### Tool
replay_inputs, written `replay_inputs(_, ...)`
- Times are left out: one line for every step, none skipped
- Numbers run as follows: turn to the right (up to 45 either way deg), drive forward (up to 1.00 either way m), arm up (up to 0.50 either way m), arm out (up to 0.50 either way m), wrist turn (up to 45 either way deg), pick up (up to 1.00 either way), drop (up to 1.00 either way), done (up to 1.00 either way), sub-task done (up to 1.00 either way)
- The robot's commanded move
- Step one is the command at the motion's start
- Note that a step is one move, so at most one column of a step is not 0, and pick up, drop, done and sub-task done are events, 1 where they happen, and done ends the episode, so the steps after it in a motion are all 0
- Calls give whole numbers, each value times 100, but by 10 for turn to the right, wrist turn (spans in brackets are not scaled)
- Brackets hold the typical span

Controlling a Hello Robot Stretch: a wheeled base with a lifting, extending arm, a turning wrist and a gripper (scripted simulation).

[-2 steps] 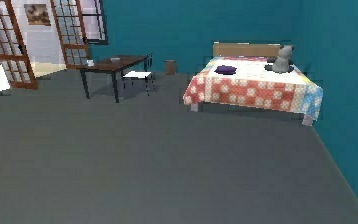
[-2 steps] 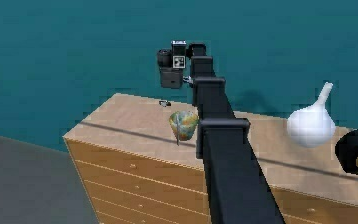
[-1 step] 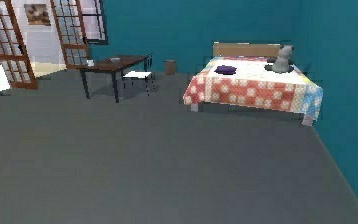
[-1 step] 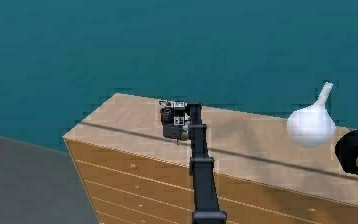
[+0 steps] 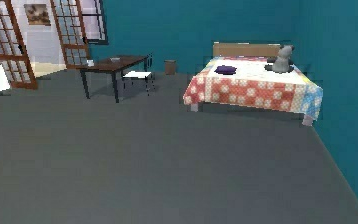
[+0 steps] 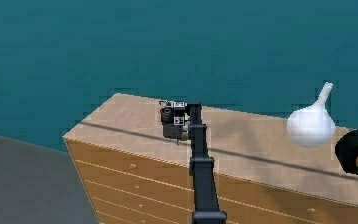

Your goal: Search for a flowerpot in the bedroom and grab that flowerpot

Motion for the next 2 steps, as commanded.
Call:
replay_inputs(0,0,10,0,0,0,0,0,0)
replay_inputs(0,0,0,0,0,0,0,100,0)
